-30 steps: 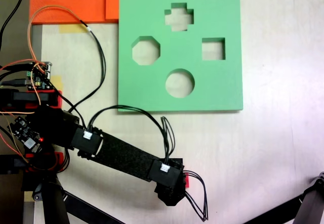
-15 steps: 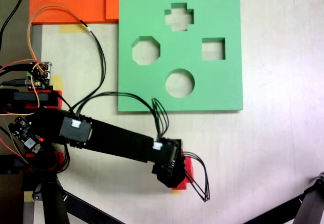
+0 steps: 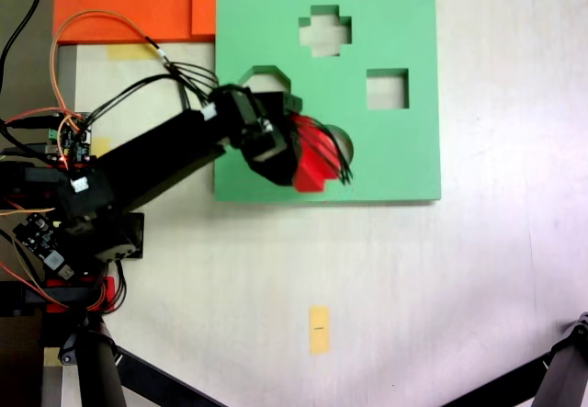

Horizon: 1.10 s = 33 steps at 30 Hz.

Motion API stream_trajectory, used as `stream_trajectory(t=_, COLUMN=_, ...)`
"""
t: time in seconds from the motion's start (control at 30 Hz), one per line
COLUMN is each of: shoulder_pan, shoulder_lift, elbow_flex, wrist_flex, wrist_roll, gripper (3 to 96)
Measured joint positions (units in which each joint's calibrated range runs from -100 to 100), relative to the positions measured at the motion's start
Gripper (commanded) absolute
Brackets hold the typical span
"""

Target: Put the cross columnar block into the corresponding hole

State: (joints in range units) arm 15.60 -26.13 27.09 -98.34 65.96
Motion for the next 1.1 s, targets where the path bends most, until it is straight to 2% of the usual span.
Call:
stream_trajectory(t=0.13, shoulder_pan=4.44, shoulder_lift=10.53, elbow_flex=2.84, wrist_flex=0.0, wrist_roll=5.03, gripper=38.9)
stream_trajectory(t=0.27, shoulder_pan=6.4, shoulder_lift=19.43, elbow_flex=10.0, wrist_flex=0.0, wrist_roll=6.94, gripper=38.8)
stream_trajectory(t=0.47, shoulder_pan=7.81, shoulder_lift=24.62, elbow_flex=13.33, wrist_flex=0.2, wrist_roll=7.03, gripper=38.8)
stream_trajectory(t=0.77, shoulder_pan=9.08, shoulder_lift=41.31, elbow_flex=34.39, wrist_flex=2.06, wrist_roll=7.08, gripper=38.8)
stream_trajectory(t=1.1, shoulder_pan=10.79, shoulder_lift=46.37, elbow_flex=34.59, wrist_flex=13.61, wrist_roll=7.62, gripper=38.8)
